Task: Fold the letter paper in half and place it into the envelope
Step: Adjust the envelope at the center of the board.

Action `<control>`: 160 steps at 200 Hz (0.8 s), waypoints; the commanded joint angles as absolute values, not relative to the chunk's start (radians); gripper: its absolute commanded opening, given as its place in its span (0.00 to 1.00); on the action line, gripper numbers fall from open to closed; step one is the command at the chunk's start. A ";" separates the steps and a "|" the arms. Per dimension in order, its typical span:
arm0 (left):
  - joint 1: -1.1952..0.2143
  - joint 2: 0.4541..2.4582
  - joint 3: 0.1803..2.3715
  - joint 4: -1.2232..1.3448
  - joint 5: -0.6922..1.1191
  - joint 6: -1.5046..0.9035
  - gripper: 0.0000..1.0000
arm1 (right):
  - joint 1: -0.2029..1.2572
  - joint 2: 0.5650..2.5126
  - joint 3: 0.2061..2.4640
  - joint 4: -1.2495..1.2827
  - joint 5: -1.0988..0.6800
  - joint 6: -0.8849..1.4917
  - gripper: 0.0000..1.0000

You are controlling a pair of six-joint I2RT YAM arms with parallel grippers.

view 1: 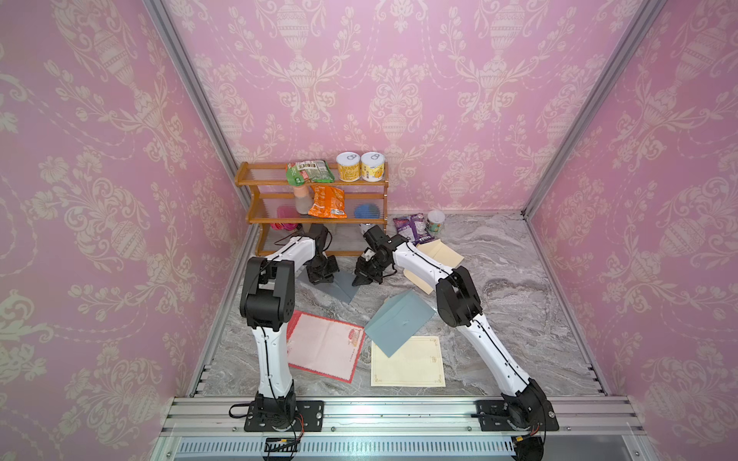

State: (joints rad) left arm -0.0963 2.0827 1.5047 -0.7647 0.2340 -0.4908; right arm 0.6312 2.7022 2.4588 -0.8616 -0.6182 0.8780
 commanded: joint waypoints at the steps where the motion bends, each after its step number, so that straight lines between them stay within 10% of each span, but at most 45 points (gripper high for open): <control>1: -0.069 2.137 1.490 -0.734 0.236 -0.516 0.00 | 0.633 2.755 2.497 -1.019 -0.522 0.827 0.00; 160: -0.094 2.187 1.515 -0.700 0.302 -0.525 0.00 | 0.620 2.763 2.500 -1.025 -0.517 0.814 0.00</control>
State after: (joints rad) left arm -0.0536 2.1208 1.5421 -0.6930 0.2909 -0.5171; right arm 0.6296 2.7125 2.5061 -0.9577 -0.5720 0.8120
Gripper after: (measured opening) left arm 0.038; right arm 0.033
